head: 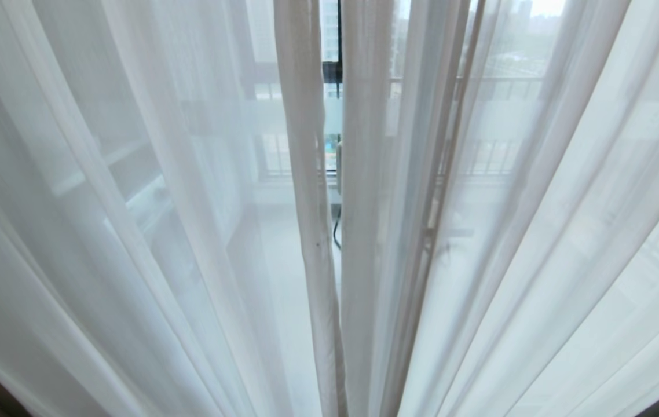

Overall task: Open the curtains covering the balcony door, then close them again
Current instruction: Pull the outer curtains open on both sides

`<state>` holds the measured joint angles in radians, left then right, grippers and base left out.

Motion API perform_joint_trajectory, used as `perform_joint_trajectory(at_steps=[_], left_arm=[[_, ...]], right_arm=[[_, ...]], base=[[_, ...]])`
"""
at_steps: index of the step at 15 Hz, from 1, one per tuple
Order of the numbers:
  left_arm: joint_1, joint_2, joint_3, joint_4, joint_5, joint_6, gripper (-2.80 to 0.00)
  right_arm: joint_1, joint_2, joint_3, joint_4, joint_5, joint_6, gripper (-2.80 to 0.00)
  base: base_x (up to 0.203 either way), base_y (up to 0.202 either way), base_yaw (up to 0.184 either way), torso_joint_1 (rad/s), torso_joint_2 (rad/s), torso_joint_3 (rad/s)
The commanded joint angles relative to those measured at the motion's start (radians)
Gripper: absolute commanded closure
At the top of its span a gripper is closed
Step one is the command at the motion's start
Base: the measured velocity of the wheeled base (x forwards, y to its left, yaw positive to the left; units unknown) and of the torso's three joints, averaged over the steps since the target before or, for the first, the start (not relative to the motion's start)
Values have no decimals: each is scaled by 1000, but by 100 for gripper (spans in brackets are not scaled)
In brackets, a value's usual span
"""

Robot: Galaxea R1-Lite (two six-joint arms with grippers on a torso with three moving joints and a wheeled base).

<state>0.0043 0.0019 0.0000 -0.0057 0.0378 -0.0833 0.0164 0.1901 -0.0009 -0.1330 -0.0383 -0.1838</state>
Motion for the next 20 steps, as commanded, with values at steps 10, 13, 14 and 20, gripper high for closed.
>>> perform_joint_trajectory(at_steps=[10,13,14,20], left_arm=[[0,0,0,0,1,-1,0],[0,0,0,0,1,-1,0],[0,0,0,0,1,-1,0],[0,0,0,0,1,-1,0]], right_arm=[[-18,-190,-2,142,101,34,0],[-18,-190,-1,139,97,101,0],[-18,-190,-1,139,97,101,0],[-18,-190,-1,139,97,101,0]], base=[[0,0,0,0,0,0],[0,0,0,0,0,0],[0,0,0,0,0,0],[0,0,0,0,0,0]])
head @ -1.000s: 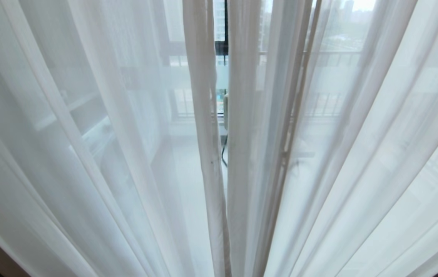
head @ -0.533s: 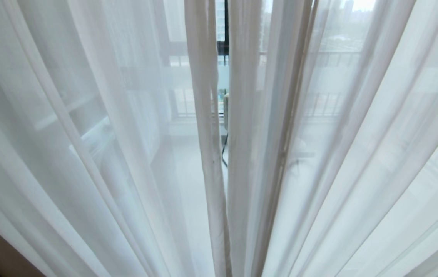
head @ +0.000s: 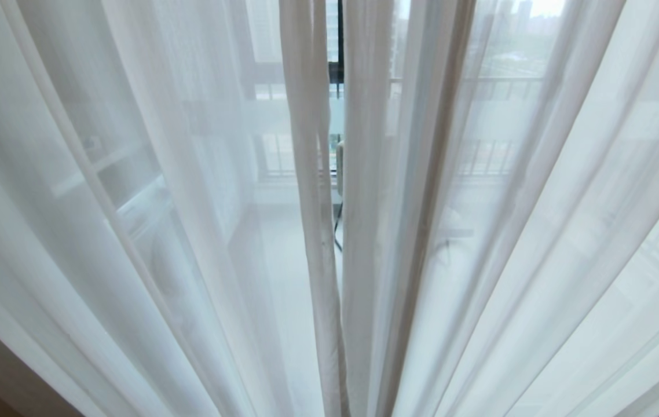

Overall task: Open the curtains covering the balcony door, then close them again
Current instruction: Pull the outer curtains open on both sides

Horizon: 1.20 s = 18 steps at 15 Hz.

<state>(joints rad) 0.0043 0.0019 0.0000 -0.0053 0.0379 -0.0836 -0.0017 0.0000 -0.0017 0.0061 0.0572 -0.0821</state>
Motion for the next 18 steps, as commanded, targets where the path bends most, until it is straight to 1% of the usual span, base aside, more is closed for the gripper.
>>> perform_joint_trajectory(at_steps=[1,18], left_arm=[[0,0,0,-1,0,-1,0],[0,0,0,0,0,2,0]], right_arm=[[0,0,0,0,1,-1,0],[0,0,0,0,1,-1,0]], base=[[0,0,0,0,0,0],[0,0,0,0,0,0]])
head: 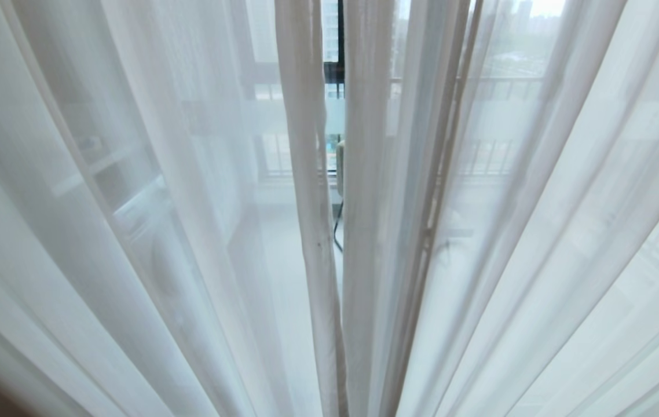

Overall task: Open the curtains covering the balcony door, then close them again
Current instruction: Pull the outer curtains open on both sides, then pull the inner curtains open on both sides

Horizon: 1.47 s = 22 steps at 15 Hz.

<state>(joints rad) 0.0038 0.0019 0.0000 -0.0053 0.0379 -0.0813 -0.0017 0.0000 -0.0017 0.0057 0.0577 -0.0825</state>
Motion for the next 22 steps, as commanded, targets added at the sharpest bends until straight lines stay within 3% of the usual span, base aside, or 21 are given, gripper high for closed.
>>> perform_joint_trajectory(at_steps=[1,19,22], left_arm=[[1,0,0,1,0,0,0],[-1,0,0,1,0,0,0],[-1,0,-24,-72,-3,-21,0]], right_arm=[[0,0,0,0,1,0,0],[0,0,1,0,1,0,0],[0,0,0,0,1,0,0]], base=[[0,0,0,0,0,0],[0,0,0,0,0,0],[0,0,0,0,0,0]])
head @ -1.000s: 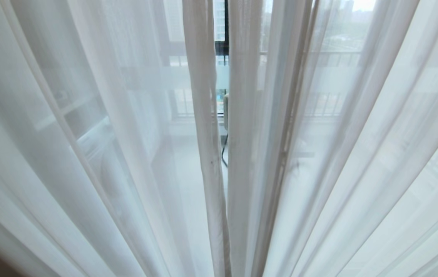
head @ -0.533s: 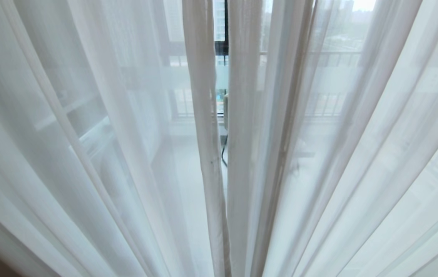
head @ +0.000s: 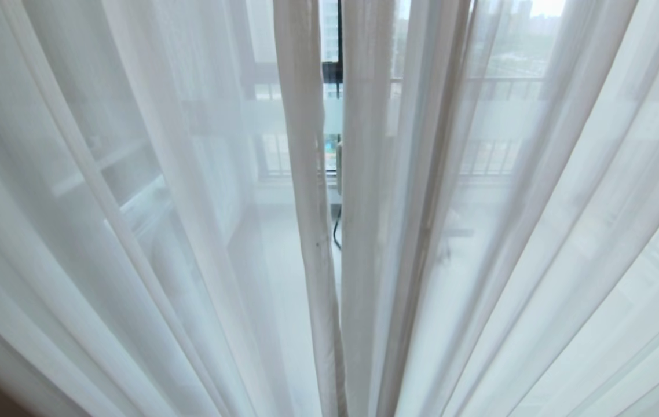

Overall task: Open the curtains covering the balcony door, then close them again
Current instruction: Pull the inner curtains open on both sides

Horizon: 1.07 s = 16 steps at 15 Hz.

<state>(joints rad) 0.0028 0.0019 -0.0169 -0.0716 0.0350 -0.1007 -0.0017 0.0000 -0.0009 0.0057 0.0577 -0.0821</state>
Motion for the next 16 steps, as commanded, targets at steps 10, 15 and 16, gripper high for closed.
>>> perform_joint_trajectory(at_steps=[10,15,16], left_arm=[[0,1,-152,-5,-13,-2,0],[0,93,-258,67,-82,-25,0],[-2,137,-283,68,-114,-37,0]], right_arm=[[0,0,-1,0,1,-1,0],[0,0,-1,0,1,-1,0],[0,0,-1,0,1,-1,0]], base=[[0,0,0,0,0,0],[0,0,0,0,0,0],[0,0,0,0,0,0]])
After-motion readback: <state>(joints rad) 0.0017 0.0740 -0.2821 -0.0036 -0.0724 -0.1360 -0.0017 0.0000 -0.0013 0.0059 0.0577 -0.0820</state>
